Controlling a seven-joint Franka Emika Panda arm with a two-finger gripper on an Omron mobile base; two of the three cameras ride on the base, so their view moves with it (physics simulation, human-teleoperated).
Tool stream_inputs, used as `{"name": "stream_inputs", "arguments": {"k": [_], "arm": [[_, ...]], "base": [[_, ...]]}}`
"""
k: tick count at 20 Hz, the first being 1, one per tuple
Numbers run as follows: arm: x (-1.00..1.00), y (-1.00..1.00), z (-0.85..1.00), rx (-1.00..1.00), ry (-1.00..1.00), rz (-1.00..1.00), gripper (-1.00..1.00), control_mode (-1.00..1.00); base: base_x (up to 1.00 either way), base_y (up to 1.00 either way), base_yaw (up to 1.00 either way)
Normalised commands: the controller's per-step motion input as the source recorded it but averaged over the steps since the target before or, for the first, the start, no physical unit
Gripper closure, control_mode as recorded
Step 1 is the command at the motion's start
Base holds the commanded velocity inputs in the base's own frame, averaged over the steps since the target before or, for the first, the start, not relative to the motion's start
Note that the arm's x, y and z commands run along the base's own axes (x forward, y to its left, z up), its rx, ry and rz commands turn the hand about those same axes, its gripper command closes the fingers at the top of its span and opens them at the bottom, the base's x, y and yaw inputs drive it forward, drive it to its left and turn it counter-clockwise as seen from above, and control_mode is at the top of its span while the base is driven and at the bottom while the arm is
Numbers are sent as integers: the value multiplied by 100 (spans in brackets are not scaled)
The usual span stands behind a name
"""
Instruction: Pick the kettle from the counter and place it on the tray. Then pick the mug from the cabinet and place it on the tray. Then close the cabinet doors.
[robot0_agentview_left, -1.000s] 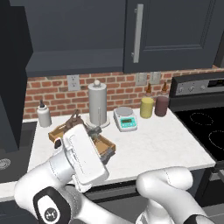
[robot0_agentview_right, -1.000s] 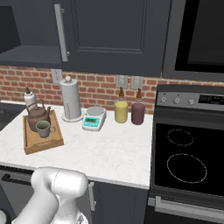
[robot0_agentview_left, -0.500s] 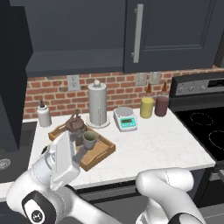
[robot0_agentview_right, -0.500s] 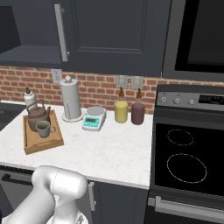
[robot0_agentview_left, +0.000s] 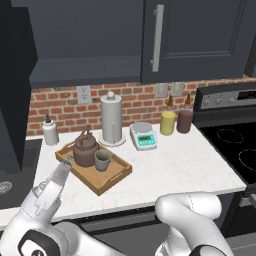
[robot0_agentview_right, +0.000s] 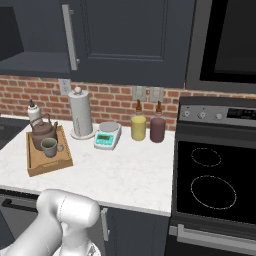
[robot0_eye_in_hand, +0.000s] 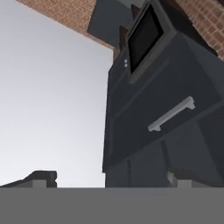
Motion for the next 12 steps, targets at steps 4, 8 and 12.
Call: {"name": "stream_inputs", "arguments": {"k": [4, 8, 12], "arm": [[29, 17, -21, -5, 22, 4, -100, -100], [20, 8, -30, -2, 20, 7, -100, -100], [15, 23, -32, -4, 21, 2, -100, -100]], "base": [[0, 0, 0], [0, 0, 0], [0, 0, 0]]}}
